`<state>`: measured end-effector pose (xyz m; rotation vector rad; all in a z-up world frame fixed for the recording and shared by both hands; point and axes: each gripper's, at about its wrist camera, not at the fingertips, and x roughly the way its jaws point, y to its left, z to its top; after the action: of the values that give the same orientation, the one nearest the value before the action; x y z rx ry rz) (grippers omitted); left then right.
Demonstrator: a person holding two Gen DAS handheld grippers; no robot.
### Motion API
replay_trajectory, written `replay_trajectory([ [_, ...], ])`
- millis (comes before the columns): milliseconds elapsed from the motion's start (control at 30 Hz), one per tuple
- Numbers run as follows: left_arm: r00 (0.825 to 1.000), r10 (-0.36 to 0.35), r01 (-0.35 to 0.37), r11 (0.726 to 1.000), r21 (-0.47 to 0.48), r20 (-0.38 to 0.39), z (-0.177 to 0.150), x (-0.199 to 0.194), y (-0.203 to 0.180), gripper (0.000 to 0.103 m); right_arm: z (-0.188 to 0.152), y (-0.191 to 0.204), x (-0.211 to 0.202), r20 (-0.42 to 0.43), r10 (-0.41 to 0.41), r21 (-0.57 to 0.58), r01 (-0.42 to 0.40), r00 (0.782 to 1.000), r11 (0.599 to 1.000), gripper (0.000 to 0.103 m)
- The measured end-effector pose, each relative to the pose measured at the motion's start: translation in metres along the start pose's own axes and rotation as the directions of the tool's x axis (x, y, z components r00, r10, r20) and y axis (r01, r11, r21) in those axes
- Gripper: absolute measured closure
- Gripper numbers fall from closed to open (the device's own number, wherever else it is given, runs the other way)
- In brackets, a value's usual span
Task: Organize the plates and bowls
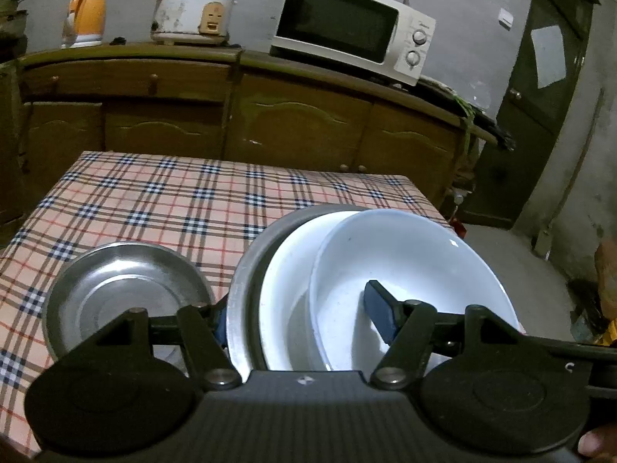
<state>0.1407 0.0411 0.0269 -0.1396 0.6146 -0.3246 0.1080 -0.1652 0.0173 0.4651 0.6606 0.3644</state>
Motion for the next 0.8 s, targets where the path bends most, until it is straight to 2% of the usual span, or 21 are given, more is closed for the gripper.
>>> replay_trajectory([
  [800, 0.998, 0.058, -0.058, 0.996, -0.066, 0.005, -0.003, -0.019, 0.048, 0.035, -0.01, 0.049, 0.041, -0.056, 0.042, -0.056, -0.045, 0.998, 0.997, 0.05],
])
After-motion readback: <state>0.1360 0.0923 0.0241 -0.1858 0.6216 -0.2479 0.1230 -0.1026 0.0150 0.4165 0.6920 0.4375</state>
